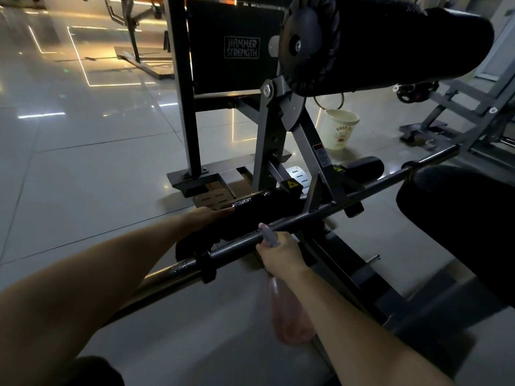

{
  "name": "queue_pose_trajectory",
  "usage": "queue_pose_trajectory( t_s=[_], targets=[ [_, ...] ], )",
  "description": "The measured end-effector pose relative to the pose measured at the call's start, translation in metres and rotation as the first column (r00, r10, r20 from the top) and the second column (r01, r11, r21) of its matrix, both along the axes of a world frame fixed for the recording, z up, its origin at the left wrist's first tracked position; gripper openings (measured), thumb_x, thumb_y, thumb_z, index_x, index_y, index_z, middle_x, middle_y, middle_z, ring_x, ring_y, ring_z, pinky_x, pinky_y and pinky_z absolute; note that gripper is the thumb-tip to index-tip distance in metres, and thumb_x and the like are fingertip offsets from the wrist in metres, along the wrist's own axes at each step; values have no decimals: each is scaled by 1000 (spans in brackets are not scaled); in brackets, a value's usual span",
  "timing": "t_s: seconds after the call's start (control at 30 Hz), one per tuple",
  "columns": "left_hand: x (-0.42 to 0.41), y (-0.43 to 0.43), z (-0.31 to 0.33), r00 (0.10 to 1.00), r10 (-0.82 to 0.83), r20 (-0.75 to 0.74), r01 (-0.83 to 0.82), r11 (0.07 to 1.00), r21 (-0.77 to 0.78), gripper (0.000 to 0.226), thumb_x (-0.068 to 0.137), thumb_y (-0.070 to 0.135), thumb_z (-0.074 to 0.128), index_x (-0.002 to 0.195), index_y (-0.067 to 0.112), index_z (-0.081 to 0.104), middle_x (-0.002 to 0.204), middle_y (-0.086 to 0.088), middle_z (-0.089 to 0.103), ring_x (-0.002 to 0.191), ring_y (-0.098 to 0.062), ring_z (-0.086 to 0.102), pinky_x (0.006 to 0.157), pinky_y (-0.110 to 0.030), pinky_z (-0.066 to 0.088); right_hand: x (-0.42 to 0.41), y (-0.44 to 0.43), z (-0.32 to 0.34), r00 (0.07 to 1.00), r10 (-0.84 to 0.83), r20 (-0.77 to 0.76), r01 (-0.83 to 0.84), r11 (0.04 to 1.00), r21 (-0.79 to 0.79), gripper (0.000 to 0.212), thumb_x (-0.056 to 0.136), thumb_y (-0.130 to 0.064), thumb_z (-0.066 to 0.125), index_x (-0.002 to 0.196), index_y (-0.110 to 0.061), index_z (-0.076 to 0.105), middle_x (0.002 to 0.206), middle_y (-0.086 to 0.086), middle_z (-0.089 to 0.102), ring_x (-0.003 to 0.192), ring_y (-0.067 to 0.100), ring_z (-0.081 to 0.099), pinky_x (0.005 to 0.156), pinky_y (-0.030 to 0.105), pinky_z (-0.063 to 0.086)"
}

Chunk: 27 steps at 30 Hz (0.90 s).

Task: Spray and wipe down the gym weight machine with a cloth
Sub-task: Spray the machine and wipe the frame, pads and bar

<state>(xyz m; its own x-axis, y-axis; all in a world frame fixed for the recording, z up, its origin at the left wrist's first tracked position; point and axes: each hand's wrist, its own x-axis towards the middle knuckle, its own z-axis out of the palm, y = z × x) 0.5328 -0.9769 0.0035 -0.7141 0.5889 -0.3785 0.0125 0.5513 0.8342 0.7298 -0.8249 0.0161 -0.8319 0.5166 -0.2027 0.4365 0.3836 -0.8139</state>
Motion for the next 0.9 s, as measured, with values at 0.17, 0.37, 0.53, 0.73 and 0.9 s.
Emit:
queue_pose_trajectory(
  t_s=[0.17,0.37,0.53,0.73,0.9],
  targets=[
    [10,3,-4,959,-7,-283,-16,997,-81,43,83,43,82,106,21,54,95,8,61,83,-7,61,60,-10,46,-2,2,8,999,-38,-18,39,999,25,7,92,-26,61,93,-19,61,84,4,65,79,21,66,76,35,57],
    [-8,1,-3,990,45,-137,-54,996,-65,62,71,72,78,108,22,72,101,-7,75,84,-21,73,87,-44,61,6,0,4,1000,-22,1,22,1000,12,20,95,-28,62,81,-15,57,76,0,60,70,14,61,67,30,52],
    [13,1,4,951,-19,-309,-26,990,-141,33,79,50,82,86,32,56,83,11,62,71,-3,60,58,-17,46,4,4,14,997,-79,-19,81,990,113,38,94,-45,59,100,-8,64,87,4,66,81,20,65,75,31,50],
    [-15,-7,-2,994,99,55,-95,992,-80,84,59,76,83,114,13,73,103,-15,76,92,-31,74,91,-45,60,11,0,14,1000,-26,-3,26,1000,5,23,93,-35,64,89,-13,63,81,0,59,80,19,64,84,39,57],
    [2,-3,6,988,126,-90,-140,976,-168,74,67,84,70,101,18,76,90,-9,77,78,-26,74,81,-38,61,37,3,36,992,-54,-118,67,991,114,17,98,-29,62,109,-18,66,89,-8,59,88,15,62,82,33,53]
  ],
)
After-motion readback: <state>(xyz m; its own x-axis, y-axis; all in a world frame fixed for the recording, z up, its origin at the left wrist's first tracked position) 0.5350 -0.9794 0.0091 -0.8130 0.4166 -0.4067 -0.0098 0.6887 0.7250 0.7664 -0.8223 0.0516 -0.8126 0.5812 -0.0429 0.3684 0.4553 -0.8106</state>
